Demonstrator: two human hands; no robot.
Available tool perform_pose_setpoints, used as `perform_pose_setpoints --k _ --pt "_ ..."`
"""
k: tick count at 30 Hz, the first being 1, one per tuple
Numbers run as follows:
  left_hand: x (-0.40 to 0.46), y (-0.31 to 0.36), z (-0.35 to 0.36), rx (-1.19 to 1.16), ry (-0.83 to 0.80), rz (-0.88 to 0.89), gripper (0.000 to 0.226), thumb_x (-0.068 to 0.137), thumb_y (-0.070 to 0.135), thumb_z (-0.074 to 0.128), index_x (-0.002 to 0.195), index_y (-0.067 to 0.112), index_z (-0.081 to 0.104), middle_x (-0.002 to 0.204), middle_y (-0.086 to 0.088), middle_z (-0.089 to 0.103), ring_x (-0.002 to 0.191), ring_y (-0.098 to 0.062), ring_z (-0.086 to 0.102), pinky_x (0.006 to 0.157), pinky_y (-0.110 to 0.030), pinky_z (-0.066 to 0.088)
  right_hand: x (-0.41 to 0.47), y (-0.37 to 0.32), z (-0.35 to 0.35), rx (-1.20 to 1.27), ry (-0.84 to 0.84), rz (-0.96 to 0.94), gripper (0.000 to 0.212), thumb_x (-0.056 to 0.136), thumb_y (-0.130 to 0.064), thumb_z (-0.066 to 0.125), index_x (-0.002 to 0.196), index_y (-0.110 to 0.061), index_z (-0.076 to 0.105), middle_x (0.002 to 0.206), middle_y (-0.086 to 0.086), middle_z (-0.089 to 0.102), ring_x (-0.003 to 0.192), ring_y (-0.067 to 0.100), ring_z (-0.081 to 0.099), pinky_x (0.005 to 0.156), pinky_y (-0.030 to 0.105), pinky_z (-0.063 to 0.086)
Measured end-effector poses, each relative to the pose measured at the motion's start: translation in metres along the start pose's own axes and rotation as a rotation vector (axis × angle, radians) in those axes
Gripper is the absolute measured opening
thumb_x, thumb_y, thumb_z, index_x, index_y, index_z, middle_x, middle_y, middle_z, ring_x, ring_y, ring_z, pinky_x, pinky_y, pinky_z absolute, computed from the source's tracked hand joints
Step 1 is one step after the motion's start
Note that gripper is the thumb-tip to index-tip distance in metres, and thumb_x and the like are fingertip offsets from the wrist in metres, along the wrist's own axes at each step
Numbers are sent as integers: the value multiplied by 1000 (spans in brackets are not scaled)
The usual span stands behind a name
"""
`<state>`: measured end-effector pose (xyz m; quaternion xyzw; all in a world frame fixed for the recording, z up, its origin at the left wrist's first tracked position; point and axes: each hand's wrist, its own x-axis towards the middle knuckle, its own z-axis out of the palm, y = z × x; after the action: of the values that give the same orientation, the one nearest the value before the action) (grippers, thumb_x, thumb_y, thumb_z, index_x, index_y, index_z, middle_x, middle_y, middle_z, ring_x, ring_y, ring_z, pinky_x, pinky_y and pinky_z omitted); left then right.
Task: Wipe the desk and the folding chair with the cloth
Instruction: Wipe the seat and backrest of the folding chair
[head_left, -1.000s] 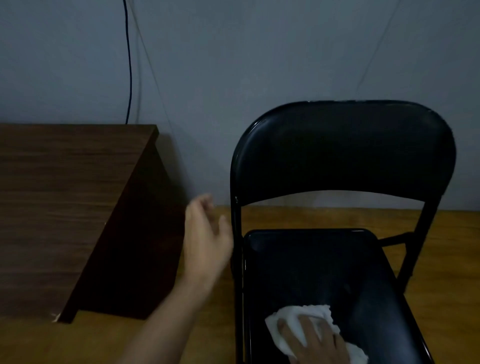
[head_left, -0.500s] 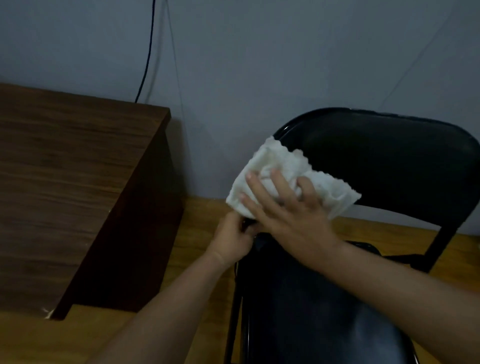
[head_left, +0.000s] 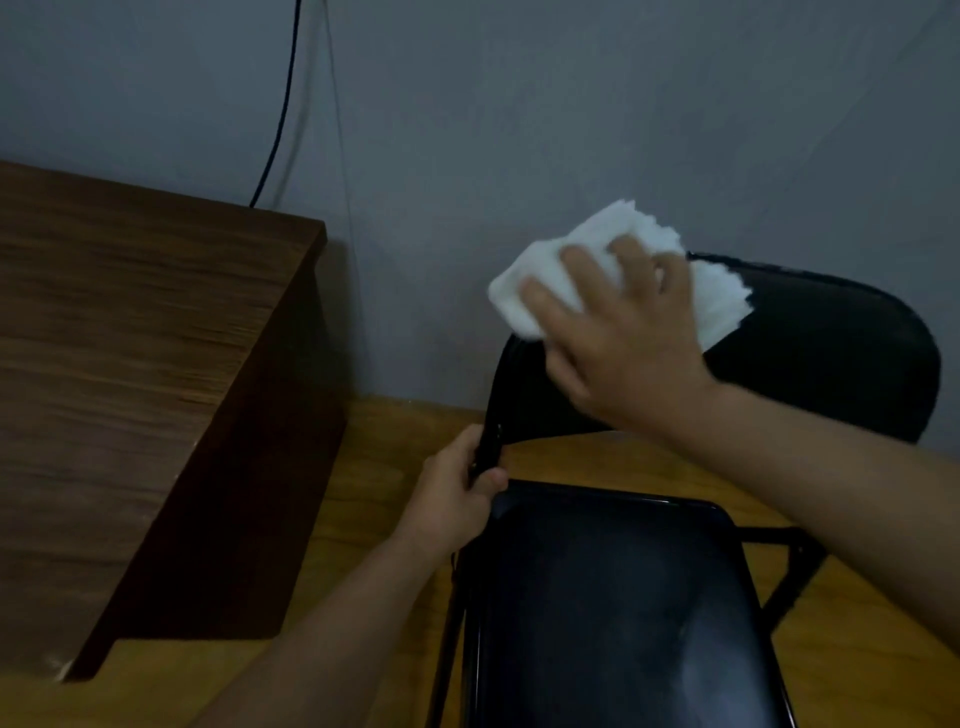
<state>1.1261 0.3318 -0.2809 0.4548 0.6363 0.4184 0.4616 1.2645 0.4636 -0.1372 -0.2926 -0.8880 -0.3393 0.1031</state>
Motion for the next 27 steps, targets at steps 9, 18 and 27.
perform_pose_setpoints --k 9,18,27 --pt "8 -15 6 -2 35 51 29 95 15 60 106 41 58 97 16 71 91 -4 70 74 -23 56 -11 -20 12 -145 29 -189 54 88 -42 47 139 -28 59 139 10 63 126 40 40 94 51 34" --pt "0 9 -5 38 -79 -13 29 96 11 56 101 40 57 97 15 67 96 -3 65 84 -32 56 -6 87 14 94 -117 489 54 98 -50 30 113 -17 71 107 19 70 98 43 58 84 50 40" --pt "12 111 -41 74 -160 185 61 101 36 47 153 22 18 148 2 42 135 -15 41 110 -36 40 -8 65 24 80 60 617 43 104 -42 35 110 -15 66 111 19 66 107 43 55 94 55 36"
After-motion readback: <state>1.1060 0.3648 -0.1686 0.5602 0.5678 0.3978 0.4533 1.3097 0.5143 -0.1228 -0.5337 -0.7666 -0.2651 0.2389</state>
